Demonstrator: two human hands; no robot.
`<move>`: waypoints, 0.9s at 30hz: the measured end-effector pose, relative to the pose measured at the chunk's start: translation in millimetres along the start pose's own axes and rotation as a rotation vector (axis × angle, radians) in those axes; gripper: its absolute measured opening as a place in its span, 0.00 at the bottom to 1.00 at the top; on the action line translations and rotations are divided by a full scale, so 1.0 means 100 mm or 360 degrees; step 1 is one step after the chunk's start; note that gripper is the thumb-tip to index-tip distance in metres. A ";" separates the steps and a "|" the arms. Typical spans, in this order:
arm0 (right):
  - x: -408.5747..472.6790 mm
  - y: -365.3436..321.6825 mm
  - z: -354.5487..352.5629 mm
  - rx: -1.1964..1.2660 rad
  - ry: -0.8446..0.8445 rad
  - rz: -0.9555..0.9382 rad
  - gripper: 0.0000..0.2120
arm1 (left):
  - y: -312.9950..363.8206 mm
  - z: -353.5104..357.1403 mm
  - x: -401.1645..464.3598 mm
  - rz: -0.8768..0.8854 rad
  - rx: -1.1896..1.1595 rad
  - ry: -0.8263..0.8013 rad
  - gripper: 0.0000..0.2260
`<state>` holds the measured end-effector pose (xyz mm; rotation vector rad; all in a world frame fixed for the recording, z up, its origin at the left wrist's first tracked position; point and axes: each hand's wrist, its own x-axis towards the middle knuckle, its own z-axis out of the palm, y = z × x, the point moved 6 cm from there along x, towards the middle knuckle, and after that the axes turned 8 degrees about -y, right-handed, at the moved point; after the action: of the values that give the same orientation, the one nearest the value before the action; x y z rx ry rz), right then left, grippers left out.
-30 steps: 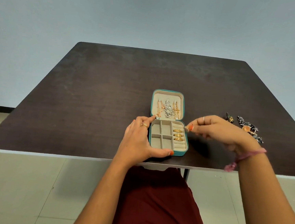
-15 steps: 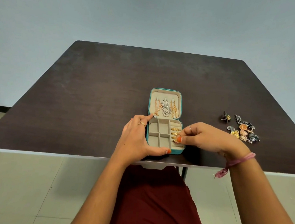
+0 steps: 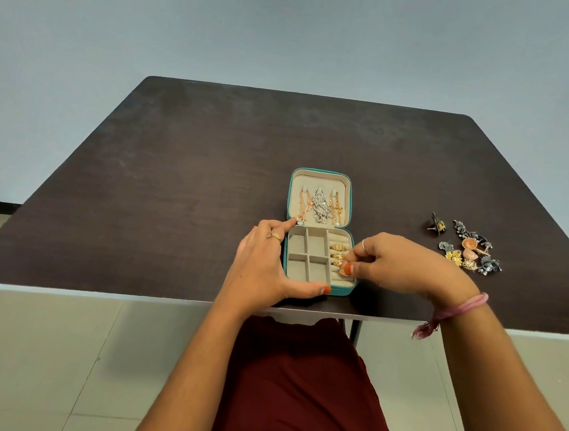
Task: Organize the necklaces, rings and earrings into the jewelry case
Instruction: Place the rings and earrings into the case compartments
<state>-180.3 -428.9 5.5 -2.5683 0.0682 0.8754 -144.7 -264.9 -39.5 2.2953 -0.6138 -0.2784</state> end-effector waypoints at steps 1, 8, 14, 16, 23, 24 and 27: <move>0.00 -0.01 0.00 -0.0012 0.0000 0.0009 0.12 | 0.00 0.00 0.00 0.0001 -0.0003 0.0003 0.51; 0.01 0.05 -0.01 0.0043 0.0247 0.0090 0.01 | 0.01 0.01 0.01 0.0005 -0.0013 -0.0005 0.52; -0.08 0.16 0.01 0.0276 0.0604 0.0122 0.06 | 0.00 0.01 0.00 0.0004 -0.0022 0.0006 0.52; -0.07 0.19 0.06 0.0370 0.0630 0.0113 0.05 | -0.01 0.01 0.00 -0.0008 -0.0015 0.0000 0.52; -0.07 0.33 0.18 0.0911 0.0575 -0.0157 0.05 | 0.01 0.01 0.00 -0.0019 -0.0009 -0.0016 0.52; -0.07 0.36 0.21 0.1033 0.0591 -0.0208 0.05 | 0.01 0.01 0.00 -0.0019 -0.0008 -0.0011 0.51; -0.06 0.42 0.31 0.1246 0.0670 -0.0327 0.09 | 0.01 0.00 0.00 -0.0022 0.0010 0.0006 0.51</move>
<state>-210.0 -455.1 -28.6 -1.9195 0.2174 0.1516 -145.0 -265.9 -39.0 2.3066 -0.5977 -0.2794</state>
